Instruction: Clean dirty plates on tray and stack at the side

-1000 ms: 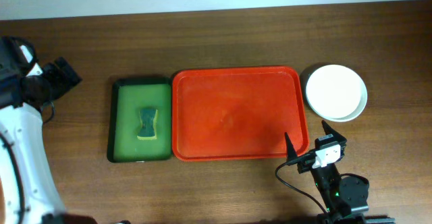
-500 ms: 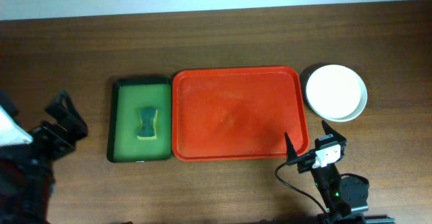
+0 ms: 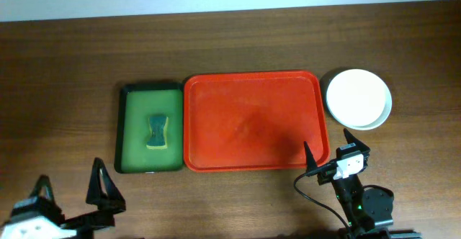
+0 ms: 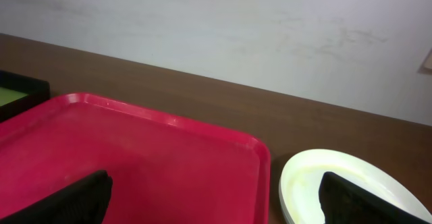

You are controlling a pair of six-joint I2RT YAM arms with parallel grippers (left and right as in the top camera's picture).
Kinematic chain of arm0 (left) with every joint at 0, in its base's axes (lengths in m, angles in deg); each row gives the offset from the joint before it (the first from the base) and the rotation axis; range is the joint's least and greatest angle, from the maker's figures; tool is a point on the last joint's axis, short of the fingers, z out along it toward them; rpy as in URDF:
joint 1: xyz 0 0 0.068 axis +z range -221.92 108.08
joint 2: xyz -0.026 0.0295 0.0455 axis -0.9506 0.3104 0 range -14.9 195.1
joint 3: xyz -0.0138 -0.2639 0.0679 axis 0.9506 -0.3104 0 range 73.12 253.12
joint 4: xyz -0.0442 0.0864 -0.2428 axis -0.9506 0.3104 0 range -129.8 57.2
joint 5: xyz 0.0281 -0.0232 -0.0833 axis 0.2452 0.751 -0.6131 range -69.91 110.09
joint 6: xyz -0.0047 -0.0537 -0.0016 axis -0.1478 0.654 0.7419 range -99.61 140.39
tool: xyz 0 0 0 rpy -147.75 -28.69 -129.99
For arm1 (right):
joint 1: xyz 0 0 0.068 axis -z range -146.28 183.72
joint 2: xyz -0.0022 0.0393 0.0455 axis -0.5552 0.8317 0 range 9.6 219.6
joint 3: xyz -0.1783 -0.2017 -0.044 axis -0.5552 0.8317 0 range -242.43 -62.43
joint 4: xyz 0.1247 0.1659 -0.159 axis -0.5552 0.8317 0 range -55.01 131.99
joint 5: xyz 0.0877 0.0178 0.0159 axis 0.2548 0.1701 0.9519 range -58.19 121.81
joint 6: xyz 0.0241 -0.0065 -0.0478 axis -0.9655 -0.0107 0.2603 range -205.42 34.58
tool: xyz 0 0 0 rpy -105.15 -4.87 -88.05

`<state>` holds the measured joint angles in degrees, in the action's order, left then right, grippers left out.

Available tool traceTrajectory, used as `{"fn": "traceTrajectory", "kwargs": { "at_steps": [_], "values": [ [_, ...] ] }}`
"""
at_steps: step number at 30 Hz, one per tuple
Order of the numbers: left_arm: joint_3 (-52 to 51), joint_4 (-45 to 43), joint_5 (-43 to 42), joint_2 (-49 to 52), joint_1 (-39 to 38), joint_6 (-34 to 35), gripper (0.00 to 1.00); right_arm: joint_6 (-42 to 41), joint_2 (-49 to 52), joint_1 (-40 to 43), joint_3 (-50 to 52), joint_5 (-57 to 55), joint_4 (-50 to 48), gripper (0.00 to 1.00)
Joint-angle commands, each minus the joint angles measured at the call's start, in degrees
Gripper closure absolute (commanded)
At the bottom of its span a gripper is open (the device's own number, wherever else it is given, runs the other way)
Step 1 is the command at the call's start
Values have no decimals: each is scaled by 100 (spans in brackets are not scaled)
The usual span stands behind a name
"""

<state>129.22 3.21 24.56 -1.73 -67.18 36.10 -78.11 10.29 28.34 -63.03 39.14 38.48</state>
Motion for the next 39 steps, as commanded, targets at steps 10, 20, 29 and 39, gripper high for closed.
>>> {"fn": "traceTrajectory", "kwargs": {
  "at_steps": [10,20,29,39],
  "values": [
    [-3644,-4874,-728,-1283,-562,13,1,-4,-48,26,28,-35,42,2],
    [-5545,-6135,-728,-1283,-581,11,1,-4,-48,26,28,-35,42,2],
    [-5554,-3825,-664,-1285,-581,-656,1,-4,-48,26,28,-35,42,2],
    [-5554,-3825,-621,-1283,-581,-1067,1,-4,-48,26,28,-35,42,2]
  ]
}}
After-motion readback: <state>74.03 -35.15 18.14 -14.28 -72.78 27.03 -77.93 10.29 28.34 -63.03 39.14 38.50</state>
